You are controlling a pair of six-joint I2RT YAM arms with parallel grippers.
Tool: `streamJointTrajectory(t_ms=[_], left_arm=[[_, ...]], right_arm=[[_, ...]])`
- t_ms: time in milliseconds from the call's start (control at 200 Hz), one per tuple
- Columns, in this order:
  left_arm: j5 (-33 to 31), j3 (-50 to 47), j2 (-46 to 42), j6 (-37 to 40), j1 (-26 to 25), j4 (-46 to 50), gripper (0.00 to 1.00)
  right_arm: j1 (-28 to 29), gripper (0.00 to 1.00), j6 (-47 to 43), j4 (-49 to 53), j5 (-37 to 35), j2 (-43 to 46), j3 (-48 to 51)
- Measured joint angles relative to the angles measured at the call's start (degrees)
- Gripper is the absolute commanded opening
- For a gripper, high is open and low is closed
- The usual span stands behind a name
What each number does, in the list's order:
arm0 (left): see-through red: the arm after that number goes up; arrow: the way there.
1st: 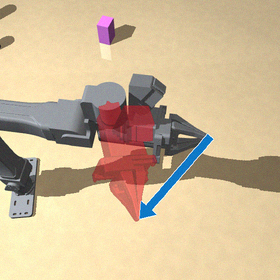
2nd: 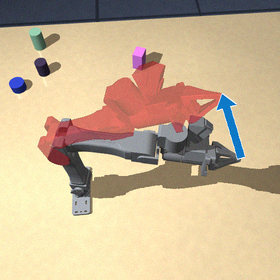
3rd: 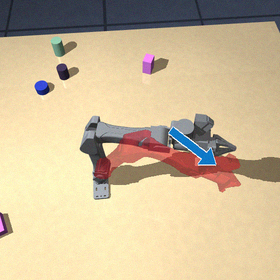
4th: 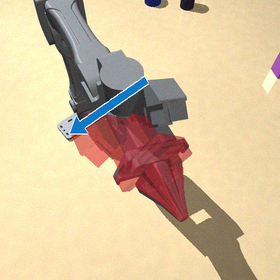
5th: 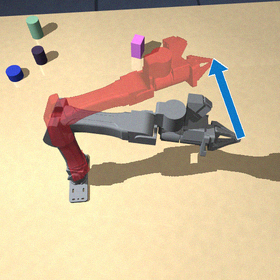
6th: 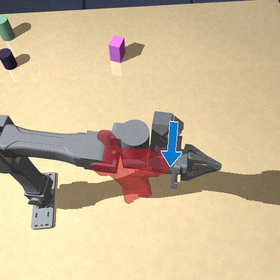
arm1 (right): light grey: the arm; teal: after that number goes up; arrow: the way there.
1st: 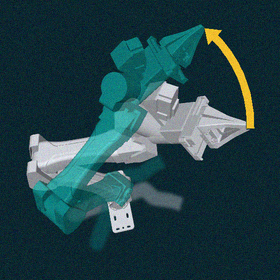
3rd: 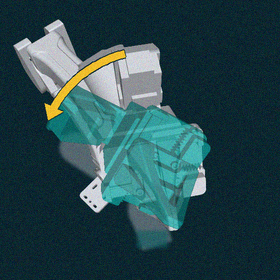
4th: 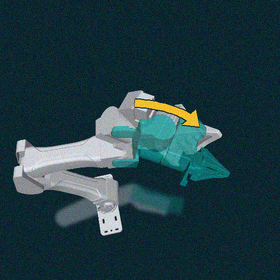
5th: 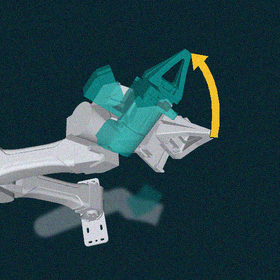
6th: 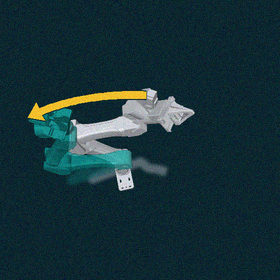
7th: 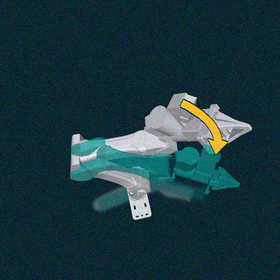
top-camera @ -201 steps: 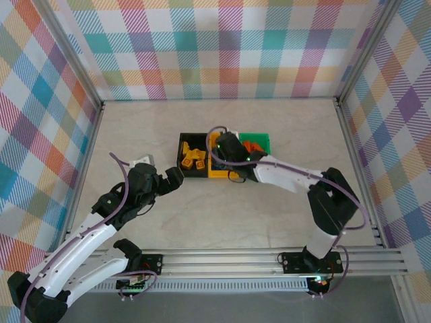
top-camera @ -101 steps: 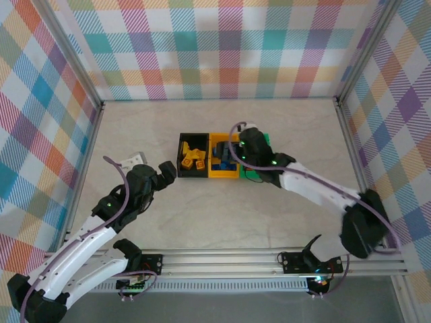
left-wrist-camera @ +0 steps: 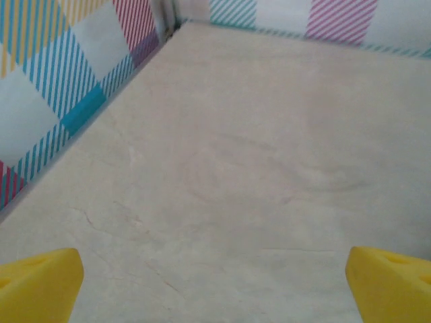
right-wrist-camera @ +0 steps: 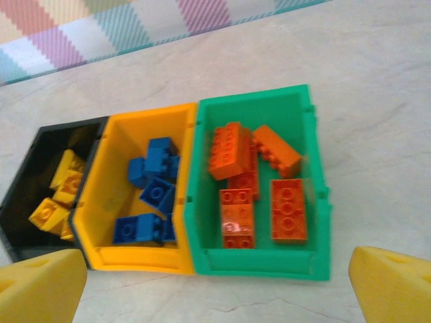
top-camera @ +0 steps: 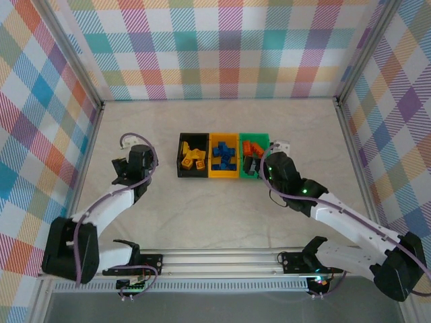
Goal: Sort the legos into containers by color
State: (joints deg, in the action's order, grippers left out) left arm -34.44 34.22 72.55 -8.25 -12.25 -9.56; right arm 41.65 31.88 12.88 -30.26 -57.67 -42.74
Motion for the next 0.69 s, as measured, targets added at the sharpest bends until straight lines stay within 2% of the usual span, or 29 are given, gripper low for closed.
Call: streamJointTrajectory(t_ms=[130,275,470,525,615,695], left_arm=[[5.88,-4.24,7.15,5.53,0.94,-9.7,1.0],[11.85,-4.81,14.19,9.4,1.64,-17.73,1.0],[19.47,-6.21,15.67,10.01,4.76,-25.73,1.0],[21.64,-8.87,16.02,9.92,6.36,-31.45,1.0],[22.56,-10.6,16.68,9.53,7.48,-32.15,1.0],[23.08,-10.6,17.11,9.35,7.52,-33.05,1.0]], right_arm=[[-0.33,1.0,0.9,1.49,-3.96,2.54,2.34],[-1.33,1.0,0.66,1.81,-6.49,4.59,3.54],[-4.63,1.0,-3.87,-0.35,-7.78,4.52,3.98],[-6.19,1.0,-6.03,-1.81,-7.93,3.56,3.98],[-9.86,1.0,-10.95,-5.97,-8.13,1.09,4.33],[-15.34,1.0,-15.65,-10.88,-8.31,-1.81,5.44]])
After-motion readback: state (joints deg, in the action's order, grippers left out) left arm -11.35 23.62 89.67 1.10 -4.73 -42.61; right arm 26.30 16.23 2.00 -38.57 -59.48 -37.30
